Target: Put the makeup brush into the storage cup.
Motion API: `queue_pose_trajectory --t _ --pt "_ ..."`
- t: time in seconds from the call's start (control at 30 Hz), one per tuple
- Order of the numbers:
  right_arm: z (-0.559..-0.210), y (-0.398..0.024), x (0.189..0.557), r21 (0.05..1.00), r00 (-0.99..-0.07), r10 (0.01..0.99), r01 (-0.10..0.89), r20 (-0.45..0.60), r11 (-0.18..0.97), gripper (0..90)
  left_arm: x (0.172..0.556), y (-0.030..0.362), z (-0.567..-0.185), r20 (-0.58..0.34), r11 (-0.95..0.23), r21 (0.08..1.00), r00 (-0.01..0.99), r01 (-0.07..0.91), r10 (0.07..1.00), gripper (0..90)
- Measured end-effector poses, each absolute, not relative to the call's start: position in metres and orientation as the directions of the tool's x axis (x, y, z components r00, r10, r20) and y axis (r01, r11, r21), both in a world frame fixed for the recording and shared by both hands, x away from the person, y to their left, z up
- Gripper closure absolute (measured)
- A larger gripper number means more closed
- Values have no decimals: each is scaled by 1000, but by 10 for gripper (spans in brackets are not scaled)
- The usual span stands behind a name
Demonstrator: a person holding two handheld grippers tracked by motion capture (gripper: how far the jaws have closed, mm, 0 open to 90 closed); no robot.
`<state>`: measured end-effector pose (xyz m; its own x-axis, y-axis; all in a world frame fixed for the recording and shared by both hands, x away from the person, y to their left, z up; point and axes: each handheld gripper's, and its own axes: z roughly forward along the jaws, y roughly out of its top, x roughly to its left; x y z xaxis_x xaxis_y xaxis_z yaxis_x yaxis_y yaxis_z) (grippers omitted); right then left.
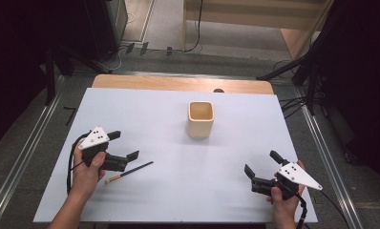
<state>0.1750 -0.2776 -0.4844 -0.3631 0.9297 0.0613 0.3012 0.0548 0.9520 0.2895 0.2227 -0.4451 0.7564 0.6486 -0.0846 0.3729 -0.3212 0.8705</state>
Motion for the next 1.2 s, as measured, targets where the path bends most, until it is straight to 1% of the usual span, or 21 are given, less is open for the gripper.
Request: queue_pose_trajectory --t 0.03,0.07,0.17,0.3,0.43,0.47,0.6,0.7,0.77,0.8,0.87,1.0,1.03,1.13,1.2 --pt "-484 -278 175 952 -363 930 302 62 55 0 291 218 -445 -63 -374 845 766 383 640 7" --pt "-484 -278 175 952 -362 930 302 62 55 0 291 218 -445 -63 -374 845 766 383 640 6" --pt "-485 -278 175 951 -362 930 303 61 55 0 291 211 -445 -18 -456 804 783 381 622 6" --pt "-485 -278 175 951 -361 930 305 62 55 0 294 204 -445 4 -534 749 803 392 596 7" --pt "-485 -279 176 950 -362 930 307 64 54 0 298 202 -446 -15 -584 693 818 423 575 7" --pt "-485 -279 176 950 -362 930 306 64 54 0 298 202 -446 -15 -584 693 818 423 575 7" --pt "-485 -279 176 950 -362 930 308 64 55 0 301 202 -449 -52 -619 638 828 458 559 7" --pt "-485 -279 176 950 -363 929 309 64 55 0 304 202 -451 -78 -636 602 828 483 555 7" --pt "-485 -278 176 949 -365 929 310 64 56 0 305 200 -453 -89 -660 558 827 503 555 7" --pt "-485 -278 176 949 -365 929 310 64 56 0 305 200 -453 -89 -660 558 827 503 555 7" --pt "-486 -278 177 948 -366 928 314 65 58 0 306 198 -455 -88 -681 523 827 513 556 7" --pt "-486 -278 177 947 -366 928 317 66 58 0 309 196 -457 -118 -691 478 819 543 562 7" --pt "-486 -278 177 947 -366 928 316 64 59 0 310 196 -457 -112 -697 466 818 545 564 17" --pt "-486 -278 178 946 -364 929 319 65 59 0 309 194 -458 -74 -713 428 808 555 584 134" --pt "-486 -278 178 946 -364 929 319 66 57 0 308 193 -459 -78 -727 413 817 548 572 134"
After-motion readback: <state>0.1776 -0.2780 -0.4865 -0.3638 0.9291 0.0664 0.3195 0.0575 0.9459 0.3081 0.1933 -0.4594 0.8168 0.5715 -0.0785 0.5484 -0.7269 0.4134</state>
